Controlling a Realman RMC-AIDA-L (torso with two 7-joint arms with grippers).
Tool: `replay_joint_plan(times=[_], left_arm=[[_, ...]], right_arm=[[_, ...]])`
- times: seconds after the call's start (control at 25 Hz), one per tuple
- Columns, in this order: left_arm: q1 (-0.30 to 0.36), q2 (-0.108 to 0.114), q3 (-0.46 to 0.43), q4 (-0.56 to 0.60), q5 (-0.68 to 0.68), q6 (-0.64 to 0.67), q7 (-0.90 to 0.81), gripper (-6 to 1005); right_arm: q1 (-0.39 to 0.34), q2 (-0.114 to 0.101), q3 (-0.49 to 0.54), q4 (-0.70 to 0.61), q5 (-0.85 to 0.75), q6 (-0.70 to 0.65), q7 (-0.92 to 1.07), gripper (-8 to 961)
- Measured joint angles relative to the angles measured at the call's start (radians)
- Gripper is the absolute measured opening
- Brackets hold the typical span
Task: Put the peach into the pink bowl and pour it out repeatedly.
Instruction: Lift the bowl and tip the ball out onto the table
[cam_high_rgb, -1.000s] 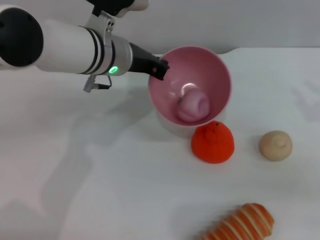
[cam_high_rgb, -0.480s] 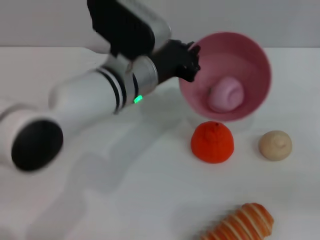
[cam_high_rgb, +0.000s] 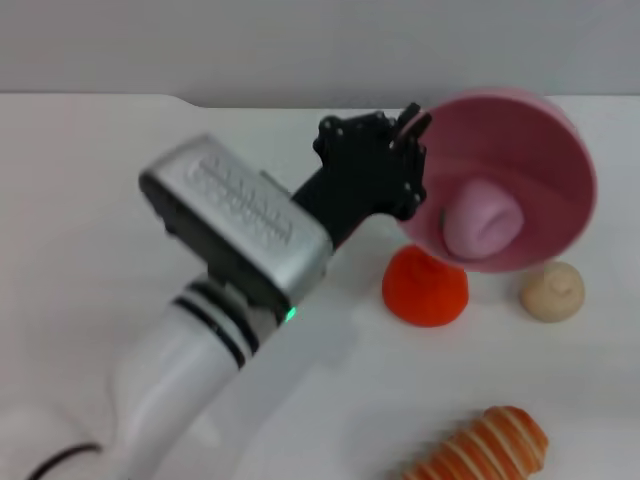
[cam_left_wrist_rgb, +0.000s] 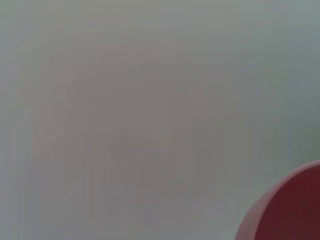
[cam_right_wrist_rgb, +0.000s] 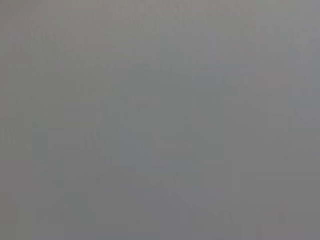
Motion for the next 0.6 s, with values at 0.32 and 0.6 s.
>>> replay_joint_plan(times=[0.32, 0.6], left_arm=[[-0.01, -0.006, 0.079, -0.098, 0.001, 0.188, -0.007, 90], [-0.025, -0.007, 0.081, -0.105, 0.001, 0.195, -0.007, 90]], right_arm=[[0.001, -0.009, 0.009, -0.004, 0.001, -0.003, 0.001, 447], [0.005, -0.011, 0.012, -0.002, 0.001, -0.004, 0.004, 447]])
